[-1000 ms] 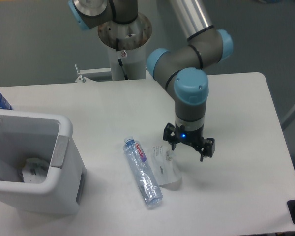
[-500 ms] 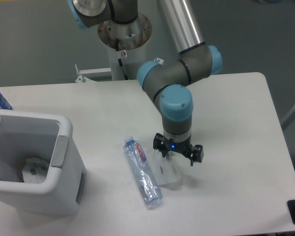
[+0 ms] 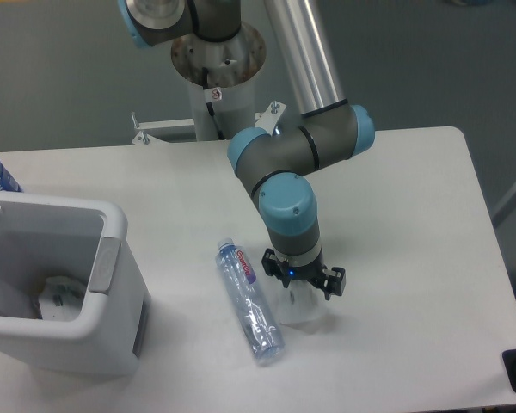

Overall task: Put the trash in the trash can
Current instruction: 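Close the gripper on the white paper item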

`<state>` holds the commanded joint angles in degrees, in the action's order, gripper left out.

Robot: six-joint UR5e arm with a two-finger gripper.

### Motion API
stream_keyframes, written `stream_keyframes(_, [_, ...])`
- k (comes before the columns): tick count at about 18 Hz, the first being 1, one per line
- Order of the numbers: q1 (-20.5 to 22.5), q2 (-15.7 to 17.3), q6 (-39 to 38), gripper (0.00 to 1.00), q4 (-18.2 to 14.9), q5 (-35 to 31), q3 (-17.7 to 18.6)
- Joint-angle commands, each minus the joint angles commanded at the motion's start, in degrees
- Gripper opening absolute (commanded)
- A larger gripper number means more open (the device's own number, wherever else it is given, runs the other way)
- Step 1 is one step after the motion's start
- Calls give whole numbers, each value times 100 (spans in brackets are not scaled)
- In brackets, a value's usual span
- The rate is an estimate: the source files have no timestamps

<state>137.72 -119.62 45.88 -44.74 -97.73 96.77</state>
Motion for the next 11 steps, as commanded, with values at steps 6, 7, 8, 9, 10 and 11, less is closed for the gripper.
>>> stream_keyframes(6, [0, 18, 9, 6, 0, 53, -44])
stream_keyframes(7, [0, 18, 9, 6, 0, 70, -105])
stream_keyframes(8, [0, 18, -17, 6, -17, 96, -158])
stream_keyframes(9, [9, 26, -79, 6, -18, 140, -193])
stream_keyframes(10, [9, 26, -166, 6, -26, 202, -237])
stream_keyframes(11, [9, 18, -263, 6, -26, 263, -298])
